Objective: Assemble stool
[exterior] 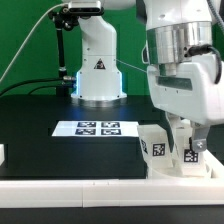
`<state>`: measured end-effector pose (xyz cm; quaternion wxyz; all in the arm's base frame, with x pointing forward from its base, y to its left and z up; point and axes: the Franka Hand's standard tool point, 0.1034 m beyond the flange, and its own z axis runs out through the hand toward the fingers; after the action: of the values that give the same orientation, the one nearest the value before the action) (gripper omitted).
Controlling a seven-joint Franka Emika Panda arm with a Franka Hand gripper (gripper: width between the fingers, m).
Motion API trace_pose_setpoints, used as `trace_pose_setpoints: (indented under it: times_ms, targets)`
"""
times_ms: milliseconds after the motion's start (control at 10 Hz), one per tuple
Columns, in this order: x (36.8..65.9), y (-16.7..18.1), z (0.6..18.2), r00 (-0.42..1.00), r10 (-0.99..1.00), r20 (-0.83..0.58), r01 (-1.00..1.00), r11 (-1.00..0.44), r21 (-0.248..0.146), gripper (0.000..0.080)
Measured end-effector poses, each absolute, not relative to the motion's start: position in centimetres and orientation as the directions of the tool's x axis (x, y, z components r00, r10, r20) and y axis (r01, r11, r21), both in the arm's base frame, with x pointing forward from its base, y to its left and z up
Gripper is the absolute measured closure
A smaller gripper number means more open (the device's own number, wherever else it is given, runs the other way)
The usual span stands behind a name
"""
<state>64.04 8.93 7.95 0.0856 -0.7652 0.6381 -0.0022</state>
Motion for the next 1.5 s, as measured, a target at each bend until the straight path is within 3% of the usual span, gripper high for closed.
trace_pose_setpoints:
  times_ms: [100, 300, 700, 1000, 1200, 1500]
  targets:
    - [64.1, 9.3, 9.3, 0.280, -0.954, -0.102, -0.953, -0.264, -0.149, 0.0167]
    - [64.6, 9.6, 10.8, 0.506, -0.861, -0.055, -0.852, -0.488, -0.189, 0.0154]
    - [64.7, 9.5, 10.8, 0.743, -0.669, 0.013, -0.654, -0.731, -0.194, 0.0151]
    - [65.0, 8.7, 10.0, 0.976, -0.193, 0.100, -0.175, -0.971, -0.163, 0.0151]
    - [65.2, 9.2, 10.2, 0.989, -0.085, 0.123, -0.068, -0.988, -0.139, 0.0151]
    - [65.3, 8.5, 10.0, 0.967, 0.210, 0.145, 0.221, -0.973, -0.064, 0.0151]
